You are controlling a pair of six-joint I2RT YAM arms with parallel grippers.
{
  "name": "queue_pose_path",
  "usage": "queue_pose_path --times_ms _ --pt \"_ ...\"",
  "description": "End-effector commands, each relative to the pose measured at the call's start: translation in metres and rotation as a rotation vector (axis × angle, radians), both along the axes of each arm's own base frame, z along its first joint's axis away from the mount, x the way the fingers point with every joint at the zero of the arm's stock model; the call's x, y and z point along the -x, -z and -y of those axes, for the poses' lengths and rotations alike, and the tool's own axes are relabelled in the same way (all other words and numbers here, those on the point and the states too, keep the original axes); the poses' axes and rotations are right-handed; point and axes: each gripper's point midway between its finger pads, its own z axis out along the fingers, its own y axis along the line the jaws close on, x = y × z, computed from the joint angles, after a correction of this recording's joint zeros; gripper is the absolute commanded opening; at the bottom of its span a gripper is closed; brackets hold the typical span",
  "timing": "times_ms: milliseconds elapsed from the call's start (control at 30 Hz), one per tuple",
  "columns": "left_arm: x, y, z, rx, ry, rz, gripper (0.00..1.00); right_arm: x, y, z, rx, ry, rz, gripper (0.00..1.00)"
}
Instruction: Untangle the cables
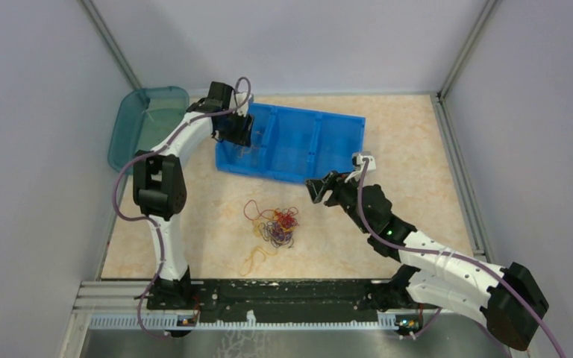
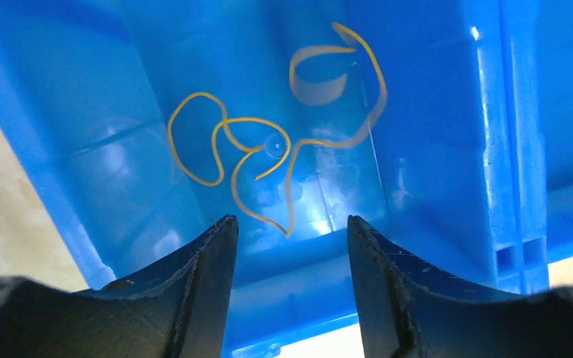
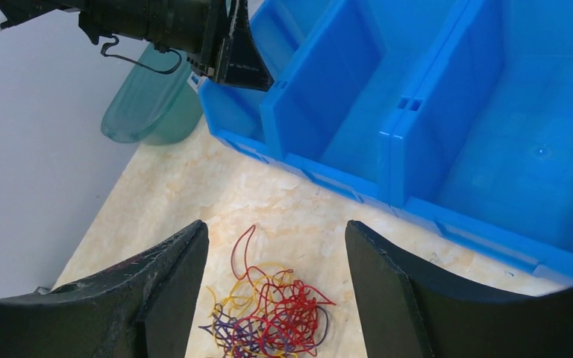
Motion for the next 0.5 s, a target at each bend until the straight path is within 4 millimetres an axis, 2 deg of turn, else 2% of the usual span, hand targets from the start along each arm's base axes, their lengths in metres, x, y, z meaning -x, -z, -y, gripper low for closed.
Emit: queue_pose_path --times_ms 0,167,267,367,467 --pt "0.007 -0.029 0.008 0.062 0.017 0.000 0.66 0.000 -0.016 -0.002 -0.046 -0.013 0.030 0.69" --pt "0.013 -0.078 0.031 0.183 0.100 0.032 0.74 0.002 -0.018 -0.004 -0.043 -0.026 0.036 0.69" --pt "0.034 -0.104 0.042 0.248 0.193 0.032 0.87 0.004 -0.022 -0.012 -0.018 -0.080 0.066 0.69" --pt "0.068 -0.126 0.049 0.288 0.346 0.052 0.95 0.012 -0.022 -0.037 0.052 -0.230 0.098 0.72" --pt "0.120 -0.127 0.047 0.296 0.529 0.084 0.99 0.025 -0.010 -0.064 0.144 -0.410 0.093 0.77"
